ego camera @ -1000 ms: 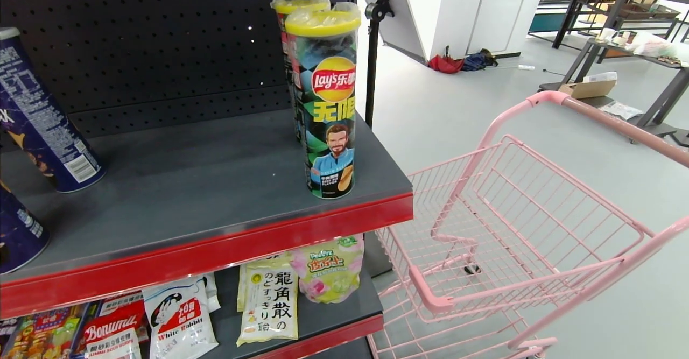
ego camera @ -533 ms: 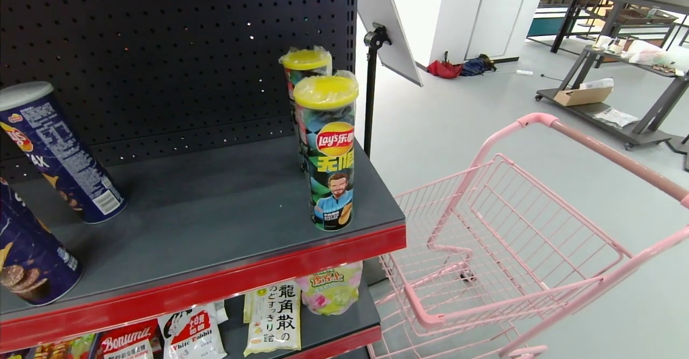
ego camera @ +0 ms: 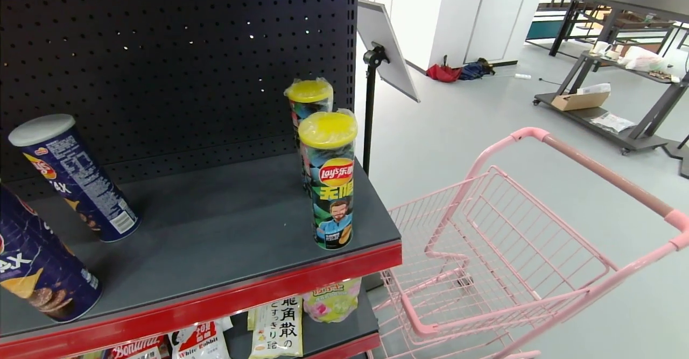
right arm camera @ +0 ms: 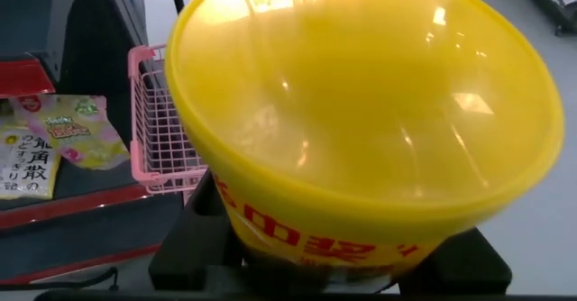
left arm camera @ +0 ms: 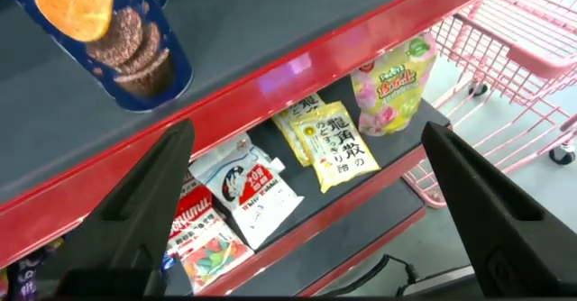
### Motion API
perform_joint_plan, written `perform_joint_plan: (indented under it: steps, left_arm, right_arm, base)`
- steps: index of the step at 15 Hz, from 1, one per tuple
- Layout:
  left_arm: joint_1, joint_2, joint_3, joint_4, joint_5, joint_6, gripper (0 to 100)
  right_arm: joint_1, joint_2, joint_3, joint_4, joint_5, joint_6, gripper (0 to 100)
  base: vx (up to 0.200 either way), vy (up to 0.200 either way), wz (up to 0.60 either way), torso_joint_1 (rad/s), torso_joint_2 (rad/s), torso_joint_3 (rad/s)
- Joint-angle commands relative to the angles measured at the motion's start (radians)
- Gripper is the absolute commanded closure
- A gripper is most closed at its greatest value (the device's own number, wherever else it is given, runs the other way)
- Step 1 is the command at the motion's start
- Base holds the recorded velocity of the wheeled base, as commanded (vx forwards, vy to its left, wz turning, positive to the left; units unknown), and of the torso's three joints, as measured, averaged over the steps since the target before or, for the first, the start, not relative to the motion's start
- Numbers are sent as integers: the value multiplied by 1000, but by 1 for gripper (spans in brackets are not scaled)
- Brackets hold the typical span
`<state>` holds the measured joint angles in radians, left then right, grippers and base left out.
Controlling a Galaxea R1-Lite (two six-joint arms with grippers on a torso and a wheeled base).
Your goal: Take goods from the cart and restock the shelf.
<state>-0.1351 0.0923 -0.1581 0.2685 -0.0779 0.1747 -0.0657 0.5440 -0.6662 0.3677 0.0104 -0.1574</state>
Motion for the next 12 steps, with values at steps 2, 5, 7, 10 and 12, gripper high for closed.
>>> perform_joint_plan:
  steps: [2, 5, 7, 10, 12]
  left_arm:
    - [0, 1, 0, 0, 0, 2, 0]
    - [0, 0, -1, 0, 0, 2, 0]
    - [0, 0, -1, 0, -2, 2, 0]
    - [0, -2, -1, 0, -14, 11, 0]
    - [0, -2, 0, 0, -10, 11, 0]
  right_arm:
    - [-2, 5, 22, -1, -1, -19, 100]
    - [0, -6, 37, -1, 0, -20, 100]
    - [-2, -4, 42, -7, 0, -19, 100]
    - [-9, -30, 100, -72, -1, -16, 100]
    - [-9, -69, 138, -102, 0, -5, 100]
  base:
    - [0, 0, 600, 14, -27, -14]
    - [0, 0, 600, 12, -4, -6]
    - [0, 0, 300, -1, -1, -1]
    - [0, 0, 0, 0, 0, 0]
    - [0, 0, 0, 0, 0, 0]
